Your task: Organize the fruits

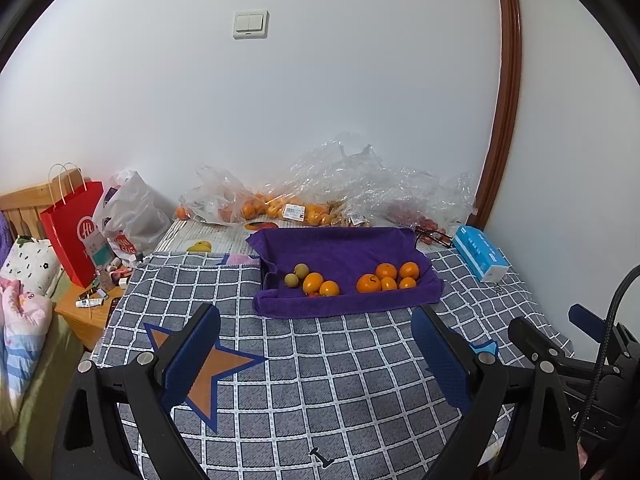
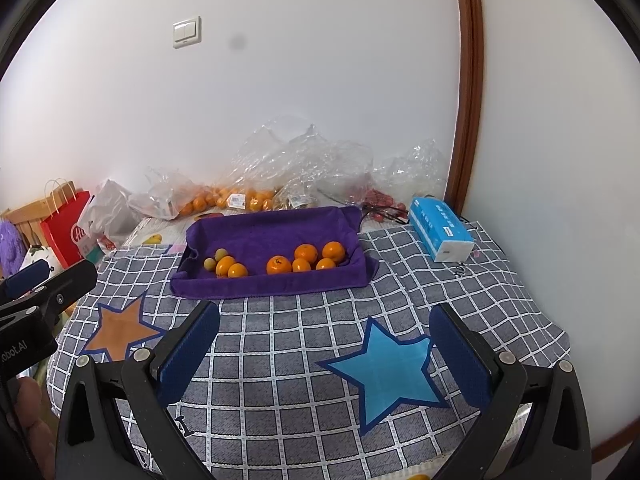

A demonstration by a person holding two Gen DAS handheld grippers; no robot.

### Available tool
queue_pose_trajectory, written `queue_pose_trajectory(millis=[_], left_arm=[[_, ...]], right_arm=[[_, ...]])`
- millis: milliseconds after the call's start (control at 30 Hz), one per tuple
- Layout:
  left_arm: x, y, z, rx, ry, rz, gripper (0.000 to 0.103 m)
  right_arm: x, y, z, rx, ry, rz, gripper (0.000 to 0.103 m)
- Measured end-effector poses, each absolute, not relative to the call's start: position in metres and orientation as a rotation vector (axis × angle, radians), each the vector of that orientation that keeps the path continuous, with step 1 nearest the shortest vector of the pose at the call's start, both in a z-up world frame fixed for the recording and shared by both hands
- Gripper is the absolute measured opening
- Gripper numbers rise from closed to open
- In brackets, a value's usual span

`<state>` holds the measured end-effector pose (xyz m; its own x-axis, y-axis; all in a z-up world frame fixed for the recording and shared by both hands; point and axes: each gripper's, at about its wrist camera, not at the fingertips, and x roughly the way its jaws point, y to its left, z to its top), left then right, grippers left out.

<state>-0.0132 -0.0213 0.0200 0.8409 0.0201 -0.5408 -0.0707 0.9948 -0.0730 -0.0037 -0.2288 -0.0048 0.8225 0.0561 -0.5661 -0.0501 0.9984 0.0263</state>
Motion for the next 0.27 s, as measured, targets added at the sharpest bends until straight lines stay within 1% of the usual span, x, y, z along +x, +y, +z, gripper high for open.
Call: queue_pose_trajectory(millis=[267], left_arm=[[-0.0151,-0.0216,0.0187,-0.096,0.565,0.049,0.097]], right_arm=[[-0.0037,-0.2309,-0.0065,0.019,0.602,0.054,0.103]])
